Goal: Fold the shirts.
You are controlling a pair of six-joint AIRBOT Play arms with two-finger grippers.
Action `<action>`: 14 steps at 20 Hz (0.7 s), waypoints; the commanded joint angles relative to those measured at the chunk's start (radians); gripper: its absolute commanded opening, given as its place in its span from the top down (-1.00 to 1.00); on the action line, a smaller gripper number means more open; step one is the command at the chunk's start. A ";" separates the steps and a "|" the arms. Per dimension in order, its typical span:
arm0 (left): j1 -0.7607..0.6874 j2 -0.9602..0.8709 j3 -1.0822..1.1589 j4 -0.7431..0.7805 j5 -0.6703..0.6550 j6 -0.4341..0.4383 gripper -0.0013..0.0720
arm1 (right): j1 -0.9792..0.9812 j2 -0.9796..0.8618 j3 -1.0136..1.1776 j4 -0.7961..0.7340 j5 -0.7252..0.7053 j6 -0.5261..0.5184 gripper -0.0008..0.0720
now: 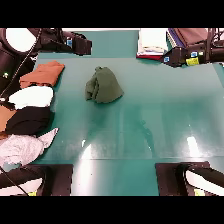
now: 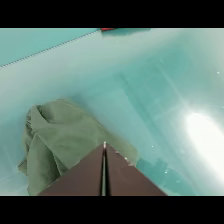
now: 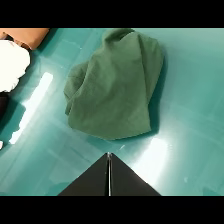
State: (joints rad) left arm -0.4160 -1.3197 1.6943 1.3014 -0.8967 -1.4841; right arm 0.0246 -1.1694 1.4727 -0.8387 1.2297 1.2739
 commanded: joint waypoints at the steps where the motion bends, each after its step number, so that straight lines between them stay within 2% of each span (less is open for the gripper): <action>1: 0.000 0.001 0.000 0.000 0.000 0.000 0.91 | 0.001 0.000 0.001 0.000 0.000 0.000 0.92; 11: 0.000 0.001 0.000 -0.001 0.000 -0.001 0.91 | 0.001 0.000 0.001 0.000 0.000 0.000 0.92; 14: 0.000 -0.001 0.000 -0.019 0.052 0.001 0.91 | 0.001 0.000 0.001 0.000 0.000 0.000 0.92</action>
State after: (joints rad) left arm -0.4160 -1.3197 1.6943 1.2911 -0.8825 -1.4845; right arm 0.0246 -1.1694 1.4727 -0.8387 1.2297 1.2739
